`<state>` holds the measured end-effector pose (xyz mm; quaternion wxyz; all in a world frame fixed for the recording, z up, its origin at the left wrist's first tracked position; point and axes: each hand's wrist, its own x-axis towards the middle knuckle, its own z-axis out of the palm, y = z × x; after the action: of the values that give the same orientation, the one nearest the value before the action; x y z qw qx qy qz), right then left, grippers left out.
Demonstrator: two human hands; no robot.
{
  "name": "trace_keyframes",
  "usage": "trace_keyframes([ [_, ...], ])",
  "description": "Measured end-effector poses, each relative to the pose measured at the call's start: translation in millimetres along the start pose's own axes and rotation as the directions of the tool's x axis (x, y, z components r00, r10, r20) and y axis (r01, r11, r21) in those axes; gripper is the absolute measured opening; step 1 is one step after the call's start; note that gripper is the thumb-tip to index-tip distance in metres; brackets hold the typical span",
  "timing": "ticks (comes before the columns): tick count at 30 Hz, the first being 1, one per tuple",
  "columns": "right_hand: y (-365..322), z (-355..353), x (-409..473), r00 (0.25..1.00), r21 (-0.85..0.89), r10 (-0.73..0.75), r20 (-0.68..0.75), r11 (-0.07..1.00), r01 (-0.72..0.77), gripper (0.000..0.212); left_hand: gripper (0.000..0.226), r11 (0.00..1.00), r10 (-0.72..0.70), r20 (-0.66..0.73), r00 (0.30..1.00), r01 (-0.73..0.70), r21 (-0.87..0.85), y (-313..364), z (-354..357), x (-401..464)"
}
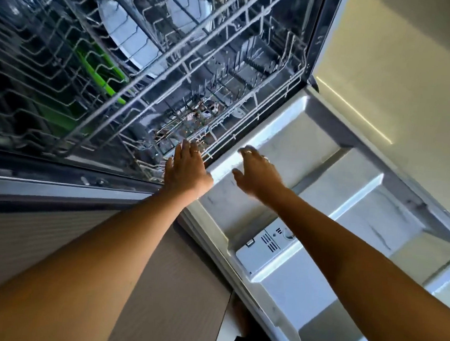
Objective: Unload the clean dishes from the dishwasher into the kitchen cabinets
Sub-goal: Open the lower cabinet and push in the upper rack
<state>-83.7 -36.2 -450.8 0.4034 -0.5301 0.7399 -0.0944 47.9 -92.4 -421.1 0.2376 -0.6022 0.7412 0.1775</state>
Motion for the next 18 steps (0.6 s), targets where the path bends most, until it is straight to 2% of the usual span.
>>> trace_keyframes([
  [6, -21.8, -4.2, 47.4, 0.974, -0.307, -0.218, -0.061, 0.933, 0.189, 0.077, 0.074, 0.975, -0.107, 0.116, 0.987, 0.127, -0.182, -9.3, 19.4, 42.9],
  [10, -24.6, -2.2, 62.9, 0.965, -0.471, -0.263, -0.015, 0.853, 0.225, 0.080, 0.071, 0.956, -0.156, 0.196, 0.968, 0.198, -0.216, -16.3, 34.3, 45.7],
  [13, -24.7, -1.1, 62.4, 0.966, -0.530, -0.258, -0.011, 0.821, 0.213, 0.078, 0.071, 0.964, -0.143, 0.167, 0.976, 0.175, -0.198, -20.4, 41.7, 47.0],
  [18, -35.5, -11.4, 74.0, 0.948, -0.707, -0.319, -0.009, 0.672, 0.219, 0.066, 0.049, 0.979, -0.098, 0.061, 0.993, 0.108, -0.173, -29.2, 48.4, 54.4],
])
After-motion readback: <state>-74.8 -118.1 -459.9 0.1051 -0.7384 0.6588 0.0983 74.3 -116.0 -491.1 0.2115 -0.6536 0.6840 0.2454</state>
